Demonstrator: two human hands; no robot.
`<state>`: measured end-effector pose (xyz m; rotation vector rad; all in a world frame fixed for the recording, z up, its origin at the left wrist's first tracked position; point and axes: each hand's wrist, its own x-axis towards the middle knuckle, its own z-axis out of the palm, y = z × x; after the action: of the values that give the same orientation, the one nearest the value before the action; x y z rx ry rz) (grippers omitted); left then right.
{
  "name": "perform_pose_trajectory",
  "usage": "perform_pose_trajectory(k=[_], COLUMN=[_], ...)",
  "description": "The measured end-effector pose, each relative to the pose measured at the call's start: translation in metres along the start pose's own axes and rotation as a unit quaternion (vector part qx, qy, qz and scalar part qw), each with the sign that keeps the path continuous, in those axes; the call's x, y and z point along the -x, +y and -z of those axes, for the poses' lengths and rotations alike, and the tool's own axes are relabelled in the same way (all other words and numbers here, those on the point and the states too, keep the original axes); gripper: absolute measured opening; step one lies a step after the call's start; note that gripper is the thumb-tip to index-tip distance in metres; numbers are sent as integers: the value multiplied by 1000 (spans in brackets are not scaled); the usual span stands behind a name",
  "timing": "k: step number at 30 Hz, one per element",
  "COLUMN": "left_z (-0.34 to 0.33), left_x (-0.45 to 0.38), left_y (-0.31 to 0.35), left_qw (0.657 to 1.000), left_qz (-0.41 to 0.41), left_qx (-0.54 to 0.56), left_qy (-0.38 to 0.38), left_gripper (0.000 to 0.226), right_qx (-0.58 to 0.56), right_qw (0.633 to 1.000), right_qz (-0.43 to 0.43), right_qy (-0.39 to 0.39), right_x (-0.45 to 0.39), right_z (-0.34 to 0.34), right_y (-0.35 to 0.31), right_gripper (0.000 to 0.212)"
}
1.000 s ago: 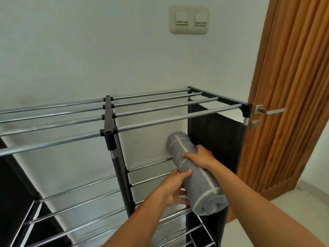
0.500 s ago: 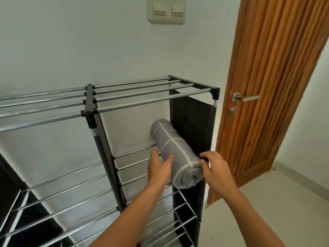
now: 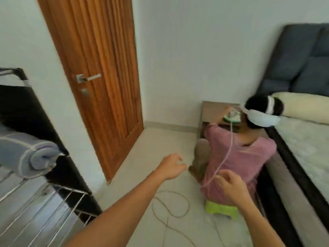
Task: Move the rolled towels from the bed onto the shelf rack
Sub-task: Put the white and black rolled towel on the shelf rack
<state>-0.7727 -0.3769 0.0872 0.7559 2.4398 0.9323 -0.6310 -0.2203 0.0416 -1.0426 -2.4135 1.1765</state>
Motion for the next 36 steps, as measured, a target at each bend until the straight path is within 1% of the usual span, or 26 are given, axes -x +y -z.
perform_pose_trajectory(k=[2, 4, 6, 8, 9, 11, 13, 15, 17, 20, 23, 27, 30, 33, 36], left_z=[-48, -98, -150, -199, -222, -263, -299, -335, -364, -407, -453, -525, -586, -627, -655], left_x=[6, 18, 37, 67, 84, 120, 149, 171, 192, 220, 237, 239, 235, 232, 226], left_y=[40, 71, 98, 121, 131, 148, 162, 179, 198, 230, 266, 323, 374, 418, 449], left_qw=[997, 987, 972, 953, 942, 920, 904, 889, 876, 853, 836, 827, 831, 840, 847], left_qz=[-51, -100, -130, -142, -145, -141, -133, -128, -120, -91, -83, -79, -49, -23, -17], left_qx=[15, 34, 42, 54, 59, 60, 50, 35, 29, 38, 33, 30, 57, 48, 32], left_qy=[-61, -124, -190, -262, -297, -360, -404, -437, -467, -513, -541, -556, -551, -539, -530], left_gripper=[35, 28, 23, 16, 13, 15, 22, 29, 33, 35, 41, 51, 50, 44, 53], right_qx=[-26, -59, -98, -134, -151, -190, -239, -273, -291, -310, -339, -372, -397, -410, -444], right_qw=[996, 984, 964, 939, 924, 888, 846, 811, 784, 754, 730, 696, 673, 671, 661], right_qz=[-54, -116, -191, -260, -287, -329, -352, -374, -392, -400, -391, -390, -395, -400, -403], right_qy=[72, 122, 154, 183, 200, 260, 320, 357, 382, 419, 447, 475, 483, 471, 450], right_x=[34, 81, 136, 196, 226, 282, 328, 365, 391, 417, 431, 433, 419, 401, 376], right_z=[51, 90, 118, 144, 156, 181, 201, 216, 223, 234, 257, 297, 347, 397, 445], right_y=[46, 90, 137, 180, 197, 221, 243, 263, 281, 303, 326, 383, 444, 502, 539], right_gripper=[22, 18, 19, 21, 20, 17, 16, 20, 20, 14, 11, 10, 11, 18, 23])
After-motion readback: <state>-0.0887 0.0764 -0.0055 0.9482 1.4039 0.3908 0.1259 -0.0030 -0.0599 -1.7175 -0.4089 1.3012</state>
